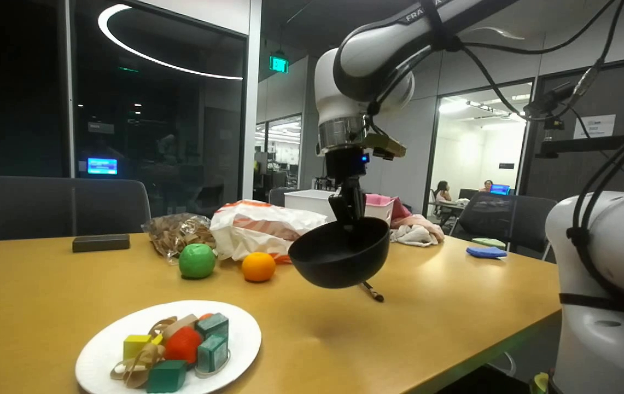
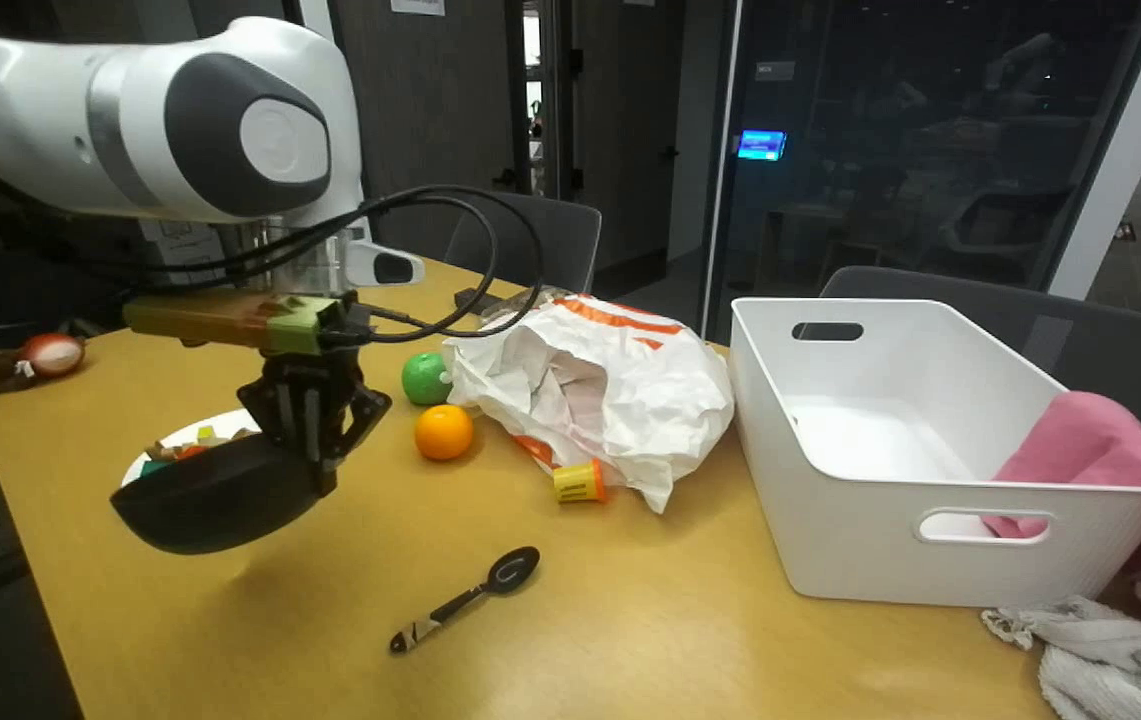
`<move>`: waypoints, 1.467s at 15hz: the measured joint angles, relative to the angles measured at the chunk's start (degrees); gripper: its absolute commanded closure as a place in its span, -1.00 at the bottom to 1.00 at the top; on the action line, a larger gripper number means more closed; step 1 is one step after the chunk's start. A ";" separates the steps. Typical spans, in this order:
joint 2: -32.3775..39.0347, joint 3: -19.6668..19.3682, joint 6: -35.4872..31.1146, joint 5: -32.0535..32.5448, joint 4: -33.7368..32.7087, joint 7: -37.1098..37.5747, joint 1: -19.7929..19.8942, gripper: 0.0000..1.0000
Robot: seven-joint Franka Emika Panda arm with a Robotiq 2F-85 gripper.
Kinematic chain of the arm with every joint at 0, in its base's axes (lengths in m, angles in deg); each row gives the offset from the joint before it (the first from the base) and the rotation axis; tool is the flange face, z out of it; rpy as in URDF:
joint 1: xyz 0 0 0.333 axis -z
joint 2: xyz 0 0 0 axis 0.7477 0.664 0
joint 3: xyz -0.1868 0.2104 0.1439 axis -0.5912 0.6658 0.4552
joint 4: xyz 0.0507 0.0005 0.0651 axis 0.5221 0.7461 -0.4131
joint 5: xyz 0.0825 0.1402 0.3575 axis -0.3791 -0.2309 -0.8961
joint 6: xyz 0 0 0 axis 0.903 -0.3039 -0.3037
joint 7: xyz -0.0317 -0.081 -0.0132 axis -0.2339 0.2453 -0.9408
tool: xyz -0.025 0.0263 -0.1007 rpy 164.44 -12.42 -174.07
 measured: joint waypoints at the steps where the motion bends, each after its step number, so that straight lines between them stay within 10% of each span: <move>1: 0.98 2.00 2.48 -3.58 -1.06 -2.45 2.93 0.84; 10: 9.83 7.57 7.82 -18.09 -5.12 -26.10 16.81 0.83; 22: 11.29 9.67 -9.59 -23.91 0.57 -46.23 20.37 0.83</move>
